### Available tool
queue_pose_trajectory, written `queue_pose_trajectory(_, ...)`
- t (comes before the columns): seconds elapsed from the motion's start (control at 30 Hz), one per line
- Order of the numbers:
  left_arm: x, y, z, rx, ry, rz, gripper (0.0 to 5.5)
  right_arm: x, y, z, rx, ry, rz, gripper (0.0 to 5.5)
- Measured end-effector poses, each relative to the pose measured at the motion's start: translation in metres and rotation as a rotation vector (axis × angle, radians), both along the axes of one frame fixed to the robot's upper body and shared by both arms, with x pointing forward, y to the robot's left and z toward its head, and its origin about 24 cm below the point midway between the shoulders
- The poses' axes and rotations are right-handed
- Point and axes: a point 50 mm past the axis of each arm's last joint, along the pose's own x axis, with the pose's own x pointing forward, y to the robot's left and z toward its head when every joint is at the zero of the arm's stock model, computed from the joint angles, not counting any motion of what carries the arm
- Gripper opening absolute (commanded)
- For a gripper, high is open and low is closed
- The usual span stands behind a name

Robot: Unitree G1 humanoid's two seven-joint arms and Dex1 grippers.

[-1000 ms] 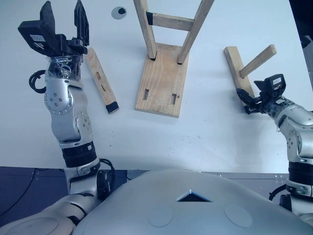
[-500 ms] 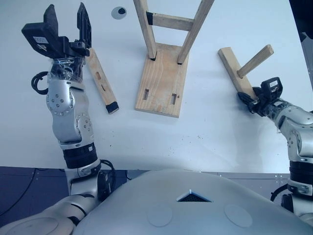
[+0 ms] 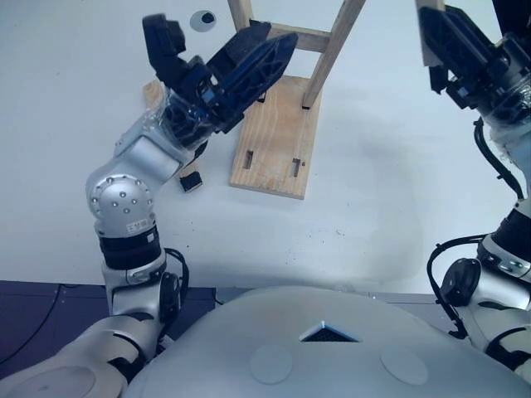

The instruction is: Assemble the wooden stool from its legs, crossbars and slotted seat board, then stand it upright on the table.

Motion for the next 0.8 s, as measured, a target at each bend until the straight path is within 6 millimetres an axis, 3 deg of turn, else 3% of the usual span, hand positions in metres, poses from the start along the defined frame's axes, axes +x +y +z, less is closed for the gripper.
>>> queue_pose_trajectory(0.2, 0.001, -0.009, 0.007, -0.079, 0.036, -0.161, 4.46, -0.014, 0.026, 0.001, 0.033, 0.031, 0.265, 2.02)
queue_pose_trajectory(0.47, 0.006, -0.008, 0.009, -0.135, 0.077, -0.189, 4.46, -0.020, 0.034, -0.001, 0.031, 0.067, 0.384, 2.02)
queue_pose_trajectory(0.63, 0.007, -0.019, 0.015, -0.150, 0.056, -0.229, 4.46, -0.022, 0.039, -0.004, 0.041, 0.081, 0.434, 2.02)
queue_pose_trajectory(0.8, 0.009, -0.020, 0.014, -0.161, 0.063, -0.229, 3.82, -0.023, 0.042, -0.007, 0.034, 0.098, 0.449, 2.02)
